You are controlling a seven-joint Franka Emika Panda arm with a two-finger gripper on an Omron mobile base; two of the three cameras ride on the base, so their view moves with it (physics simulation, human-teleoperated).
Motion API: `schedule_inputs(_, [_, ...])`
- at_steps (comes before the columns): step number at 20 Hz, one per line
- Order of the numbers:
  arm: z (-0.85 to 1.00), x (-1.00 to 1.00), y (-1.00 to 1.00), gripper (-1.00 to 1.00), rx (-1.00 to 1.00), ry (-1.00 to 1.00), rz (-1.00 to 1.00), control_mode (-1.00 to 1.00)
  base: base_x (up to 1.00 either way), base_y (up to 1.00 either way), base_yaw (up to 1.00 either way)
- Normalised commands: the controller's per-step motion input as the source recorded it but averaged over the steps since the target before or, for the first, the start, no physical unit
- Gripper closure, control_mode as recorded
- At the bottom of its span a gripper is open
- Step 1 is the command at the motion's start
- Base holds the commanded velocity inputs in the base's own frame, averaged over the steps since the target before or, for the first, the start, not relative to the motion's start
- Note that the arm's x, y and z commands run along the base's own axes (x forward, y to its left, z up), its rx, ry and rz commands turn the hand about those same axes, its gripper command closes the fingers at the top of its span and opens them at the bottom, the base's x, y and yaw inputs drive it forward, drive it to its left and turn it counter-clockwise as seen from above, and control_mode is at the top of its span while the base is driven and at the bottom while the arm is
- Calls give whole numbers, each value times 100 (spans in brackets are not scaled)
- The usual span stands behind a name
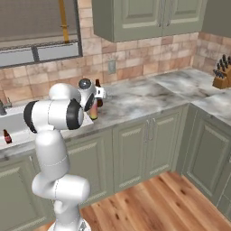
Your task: Place the large bottle from the dining counter next to the other large bottle outside the sink, and place the small bottle from the dining counter next to the other small bottle inside the sink.
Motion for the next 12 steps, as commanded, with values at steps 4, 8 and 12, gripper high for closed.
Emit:
schedule_inputs(4, [0,0,0,100,0,0,0,100,25,-1,10])
schedule_inputs(8, [0,0,0,100,0,0,0,100,24,0,5])
schedule_inputs(12, [0,0,0,100,0,0,0,100,28,-12,2])
